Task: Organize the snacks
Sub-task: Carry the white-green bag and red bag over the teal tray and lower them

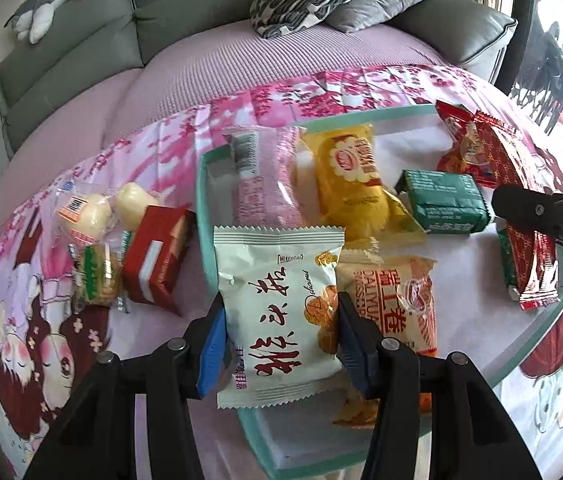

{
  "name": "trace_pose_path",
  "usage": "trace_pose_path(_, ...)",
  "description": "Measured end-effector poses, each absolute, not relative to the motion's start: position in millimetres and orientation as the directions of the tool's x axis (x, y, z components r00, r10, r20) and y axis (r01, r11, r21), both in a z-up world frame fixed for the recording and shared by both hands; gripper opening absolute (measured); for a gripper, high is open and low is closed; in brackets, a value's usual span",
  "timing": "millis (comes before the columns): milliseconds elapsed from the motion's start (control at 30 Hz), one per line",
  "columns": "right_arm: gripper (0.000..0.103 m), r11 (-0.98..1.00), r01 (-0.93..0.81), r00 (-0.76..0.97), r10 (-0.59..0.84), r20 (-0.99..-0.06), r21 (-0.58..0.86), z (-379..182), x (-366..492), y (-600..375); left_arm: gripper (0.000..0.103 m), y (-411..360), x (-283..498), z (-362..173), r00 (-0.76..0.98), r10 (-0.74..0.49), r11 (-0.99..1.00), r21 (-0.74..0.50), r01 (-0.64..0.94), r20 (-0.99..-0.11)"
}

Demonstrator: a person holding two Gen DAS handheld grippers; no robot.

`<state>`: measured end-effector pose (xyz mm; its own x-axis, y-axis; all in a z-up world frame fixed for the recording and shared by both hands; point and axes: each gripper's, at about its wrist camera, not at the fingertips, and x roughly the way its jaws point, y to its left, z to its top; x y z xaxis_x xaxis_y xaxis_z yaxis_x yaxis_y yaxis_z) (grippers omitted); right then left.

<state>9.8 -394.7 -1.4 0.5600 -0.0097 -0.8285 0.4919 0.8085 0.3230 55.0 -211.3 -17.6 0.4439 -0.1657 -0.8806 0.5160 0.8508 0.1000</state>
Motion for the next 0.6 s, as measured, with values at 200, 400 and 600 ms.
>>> trace_pose_path(200,0.048,0.801,0.502,0.554,-0.009,-0.833,0.325,-4,6,-402,0.053,-216,50,-20,0.423,-0.18,0.85,0.076,0.522,-0.888)
trace_pose_path(400,0.048,0.802,0.501,0.551,-0.005,-0.834,0.326,-5,5,-404,0.054,-206,55,-20,0.401,-0.191,0.876,0.028,0.481,-0.896)
trace_pose_path(600,0.048,0.806,0.495,0.55,-0.002,-0.835,0.324,-5,6,-402,0.062,-200,55,-10,0.403,-0.216,0.885,-0.003,0.466,-0.89)
